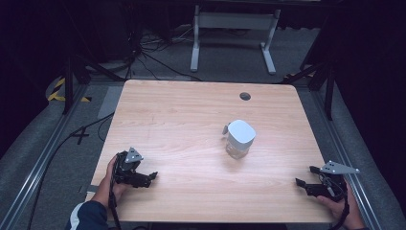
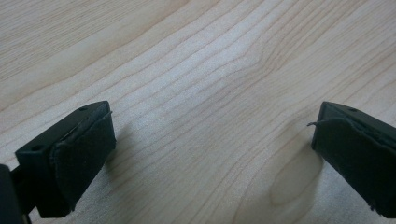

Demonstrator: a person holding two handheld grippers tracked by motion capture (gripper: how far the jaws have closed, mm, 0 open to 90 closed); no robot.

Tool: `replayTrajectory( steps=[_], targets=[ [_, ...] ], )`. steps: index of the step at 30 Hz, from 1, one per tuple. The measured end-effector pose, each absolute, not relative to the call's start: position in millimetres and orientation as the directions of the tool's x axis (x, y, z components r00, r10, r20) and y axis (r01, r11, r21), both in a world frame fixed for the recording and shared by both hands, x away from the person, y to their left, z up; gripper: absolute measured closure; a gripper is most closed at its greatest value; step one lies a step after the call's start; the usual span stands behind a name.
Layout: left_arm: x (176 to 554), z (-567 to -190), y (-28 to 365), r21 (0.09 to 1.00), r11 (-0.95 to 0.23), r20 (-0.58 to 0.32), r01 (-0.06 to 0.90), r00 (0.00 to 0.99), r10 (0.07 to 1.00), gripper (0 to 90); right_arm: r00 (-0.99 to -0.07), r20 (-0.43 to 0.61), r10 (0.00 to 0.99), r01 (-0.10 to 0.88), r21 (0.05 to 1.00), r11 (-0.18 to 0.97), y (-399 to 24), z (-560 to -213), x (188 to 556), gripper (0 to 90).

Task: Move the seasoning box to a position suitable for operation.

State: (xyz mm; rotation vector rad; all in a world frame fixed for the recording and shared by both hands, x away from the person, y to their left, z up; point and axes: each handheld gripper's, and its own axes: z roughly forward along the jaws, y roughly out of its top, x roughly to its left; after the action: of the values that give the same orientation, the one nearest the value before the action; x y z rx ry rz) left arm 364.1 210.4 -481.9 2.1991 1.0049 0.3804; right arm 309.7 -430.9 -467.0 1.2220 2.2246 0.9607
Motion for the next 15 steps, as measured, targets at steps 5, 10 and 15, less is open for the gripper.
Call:
replayTrajectory(
  steps=[5, 10, 15],
  targets=[
    [363.2, -481.9, 210.0, 0.684, -0.465, -0.026, 0.563, 0.655, 0.755, 0.0, -0.523, -0.035, 0.851, 0.558, 0.741, 0.373, -430.9, -466.9, 309.7, 17.4],
    [363.1, -481.9, 210.0, 0.684, -0.464, -0.026, 0.563, 0.655, 0.755, 0.0, -0.523, -0.036, 0.851, 0.556, 0.742, 0.374, -430.6, -467.0, 309.7, 17.7],
    [362.2, -481.6, 210.2, 0.687, -0.472, -0.01, 0.553, 0.656, 0.755, 0.5, -0.525, -0.037, 0.85, 0.556, 0.741, 0.376, -430.6, -466.8, 310.2, 17.8]
  ],
)
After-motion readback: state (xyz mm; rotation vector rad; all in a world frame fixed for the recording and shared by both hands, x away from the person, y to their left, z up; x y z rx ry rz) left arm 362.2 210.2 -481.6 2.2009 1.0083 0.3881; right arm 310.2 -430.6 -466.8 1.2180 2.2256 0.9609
